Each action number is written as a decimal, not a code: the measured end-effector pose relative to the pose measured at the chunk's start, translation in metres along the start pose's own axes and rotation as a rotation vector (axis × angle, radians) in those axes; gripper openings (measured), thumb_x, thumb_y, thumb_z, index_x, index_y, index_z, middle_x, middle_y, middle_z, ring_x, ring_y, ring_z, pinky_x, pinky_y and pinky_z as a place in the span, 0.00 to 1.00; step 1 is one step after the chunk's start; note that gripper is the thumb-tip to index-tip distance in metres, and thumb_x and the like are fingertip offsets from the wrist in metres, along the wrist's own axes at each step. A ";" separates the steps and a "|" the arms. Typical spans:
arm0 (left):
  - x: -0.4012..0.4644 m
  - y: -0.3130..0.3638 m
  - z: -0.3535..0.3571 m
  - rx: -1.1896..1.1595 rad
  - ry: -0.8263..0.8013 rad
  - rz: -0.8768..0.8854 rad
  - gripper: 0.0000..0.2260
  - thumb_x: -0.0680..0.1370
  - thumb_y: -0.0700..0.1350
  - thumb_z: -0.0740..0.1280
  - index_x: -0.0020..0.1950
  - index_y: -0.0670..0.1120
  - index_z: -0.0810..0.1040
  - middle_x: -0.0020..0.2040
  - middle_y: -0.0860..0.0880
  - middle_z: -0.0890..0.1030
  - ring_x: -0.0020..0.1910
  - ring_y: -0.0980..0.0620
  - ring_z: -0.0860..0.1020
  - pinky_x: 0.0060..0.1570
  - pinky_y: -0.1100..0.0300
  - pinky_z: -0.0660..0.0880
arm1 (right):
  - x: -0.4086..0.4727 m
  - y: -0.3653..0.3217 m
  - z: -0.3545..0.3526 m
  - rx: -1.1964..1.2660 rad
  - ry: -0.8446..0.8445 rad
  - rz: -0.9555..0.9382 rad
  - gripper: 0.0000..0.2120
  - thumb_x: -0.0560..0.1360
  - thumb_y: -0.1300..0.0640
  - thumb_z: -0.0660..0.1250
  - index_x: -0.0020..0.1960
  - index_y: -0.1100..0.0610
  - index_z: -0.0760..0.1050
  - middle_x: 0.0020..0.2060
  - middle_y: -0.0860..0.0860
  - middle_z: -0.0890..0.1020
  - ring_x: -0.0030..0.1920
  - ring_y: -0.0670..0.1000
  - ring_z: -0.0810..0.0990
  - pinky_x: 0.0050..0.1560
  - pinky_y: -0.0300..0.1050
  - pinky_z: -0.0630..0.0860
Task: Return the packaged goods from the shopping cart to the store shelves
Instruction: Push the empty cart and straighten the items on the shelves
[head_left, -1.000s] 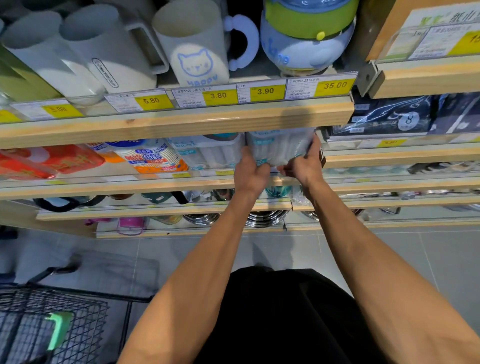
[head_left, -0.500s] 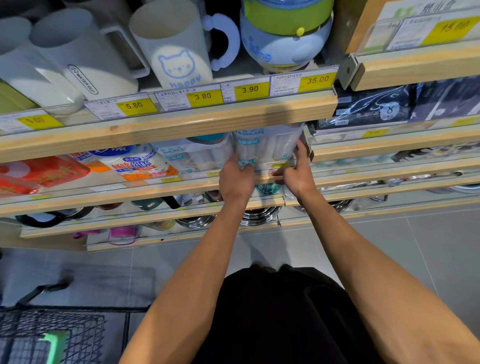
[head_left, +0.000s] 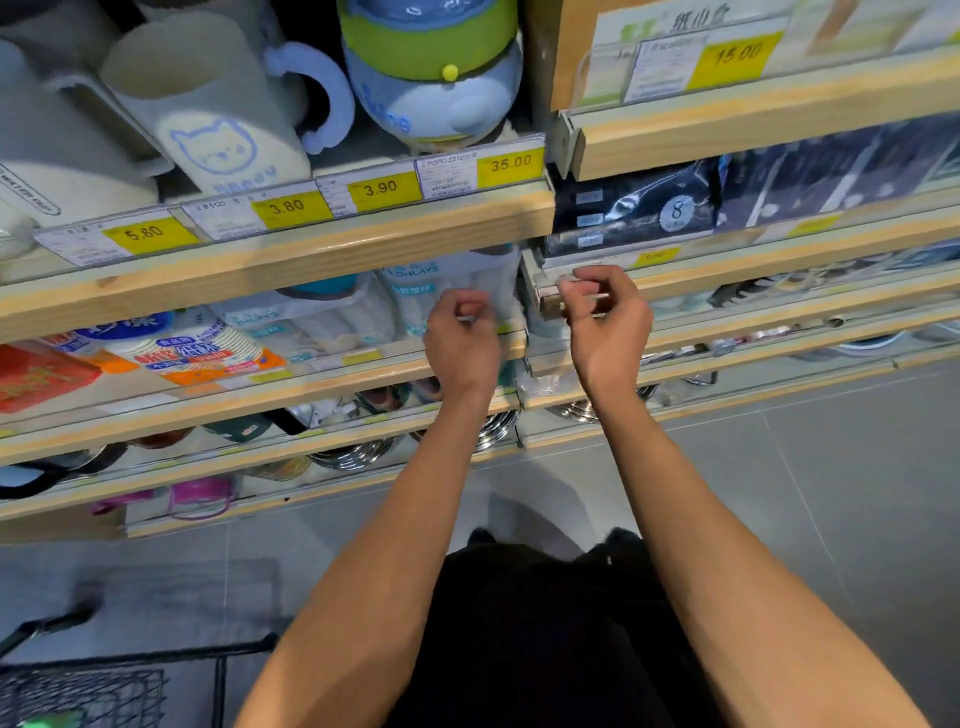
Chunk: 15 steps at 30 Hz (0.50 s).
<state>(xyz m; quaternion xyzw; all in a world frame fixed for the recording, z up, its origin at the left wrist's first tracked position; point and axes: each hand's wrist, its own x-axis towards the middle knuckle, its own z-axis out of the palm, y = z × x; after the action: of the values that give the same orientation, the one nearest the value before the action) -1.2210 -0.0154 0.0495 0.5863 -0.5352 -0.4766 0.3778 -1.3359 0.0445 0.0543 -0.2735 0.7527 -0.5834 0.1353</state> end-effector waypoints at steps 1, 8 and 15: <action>-0.003 0.009 0.011 0.004 -0.018 0.047 0.08 0.74 0.42 0.66 0.40 0.56 0.78 0.42 0.52 0.83 0.43 0.47 0.83 0.49 0.46 0.81 | 0.008 -0.001 -0.012 0.046 0.040 0.004 0.06 0.73 0.55 0.71 0.48 0.56 0.80 0.35 0.47 0.81 0.36 0.44 0.78 0.39 0.43 0.79; -0.048 0.048 0.106 -0.081 -0.113 0.119 0.07 0.76 0.41 0.67 0.42 0.53 0.80 0.43 0.47 0.84 0.45 0.44 0.82 0.50 0.46 0.81 | 0.062 0.019 -0.106 0.293 0.129 0.150 0.04 0.71 0.56 0.73 0.45 0.52 0.79 0.37 0.55 0.81 0.39 0.52 0.79 0.46 0.55 0.80; -0.122 0.090 0.260 -0.162 -0.147 0.072 0.03 0.78 0.38 0.68 0.50 0.45 0.79 0.47 0.50 0.81 0.46 0.56 0.80 0.48 0.64 0.77 | 0.134 0.079 -0.245 0.138 0.040 0.221 0.04 0.73 0.59 0.70 0.47 0.58 0.81 0.37 0.51 0.84 0.40 0.47 0.83 0.52 0.50 0.81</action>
<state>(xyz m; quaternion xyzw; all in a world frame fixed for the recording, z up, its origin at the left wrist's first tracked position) -1.4917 0.1096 0.0865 0.4975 -0.5420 -0.5461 0.4006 -1.5930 0.1793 0.0637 -0.1674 0.7387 -0.6208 0.2024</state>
